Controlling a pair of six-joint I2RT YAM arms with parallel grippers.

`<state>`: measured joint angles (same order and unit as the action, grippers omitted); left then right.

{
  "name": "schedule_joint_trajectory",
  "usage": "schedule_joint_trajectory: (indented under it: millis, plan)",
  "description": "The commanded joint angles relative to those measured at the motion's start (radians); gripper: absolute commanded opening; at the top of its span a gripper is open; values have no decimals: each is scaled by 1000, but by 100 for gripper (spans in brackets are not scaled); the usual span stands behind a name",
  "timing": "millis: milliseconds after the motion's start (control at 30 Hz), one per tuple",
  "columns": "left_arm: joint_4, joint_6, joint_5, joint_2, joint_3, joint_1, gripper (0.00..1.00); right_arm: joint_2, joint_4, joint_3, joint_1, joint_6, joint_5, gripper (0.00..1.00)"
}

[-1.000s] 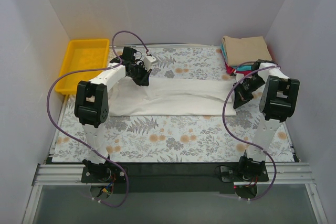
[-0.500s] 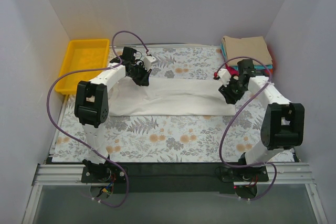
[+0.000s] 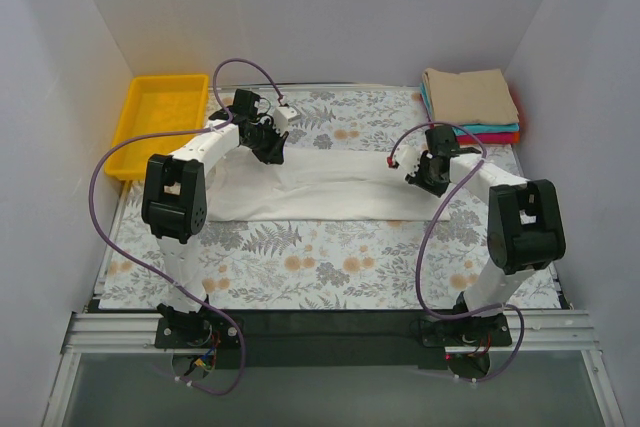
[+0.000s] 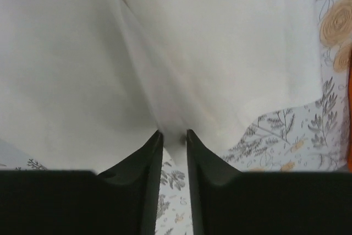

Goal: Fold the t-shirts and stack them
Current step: Fold the tshirt

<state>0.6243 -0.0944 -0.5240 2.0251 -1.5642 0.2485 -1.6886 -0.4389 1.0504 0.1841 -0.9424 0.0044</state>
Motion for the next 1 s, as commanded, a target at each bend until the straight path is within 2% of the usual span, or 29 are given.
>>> schedule_joint_trajectory:
  millis: [0,67,167,267,400,533,700,867,967]
  plan:
    - [-1,-2,-10,-39,-22,-9,0,-9,74,-3,5,-12,72,23]
    - [-1,-1,-7,-45,-16,-11,0,-6,72,-4,5,-16,80,11]
    - [6,-2,-8,-65,-13,-15,0,21,48,-9,3,-25,80,1]
    - [41,10,-16,-95,-4,-21,0,72,-38,17,3,-32,56,1]
    - [90,48,-25,-212,79,-25,0,170,-165,28,3,-65,11,1]
    - [126,61,-41,-409,186,-25,0,279,-315,-7,21,-116,3,1]
    - [169,42,-31,-581,294,-26,0,400,-504,-55,54,-125,-52,1]
    - [233,35,-38,-742,395,-25,0,507,-624,-118,107,-130,-75,1]
    - [249,33,-18,-785,444,-25,0,533,-641,-139,133,-133,-73,1]
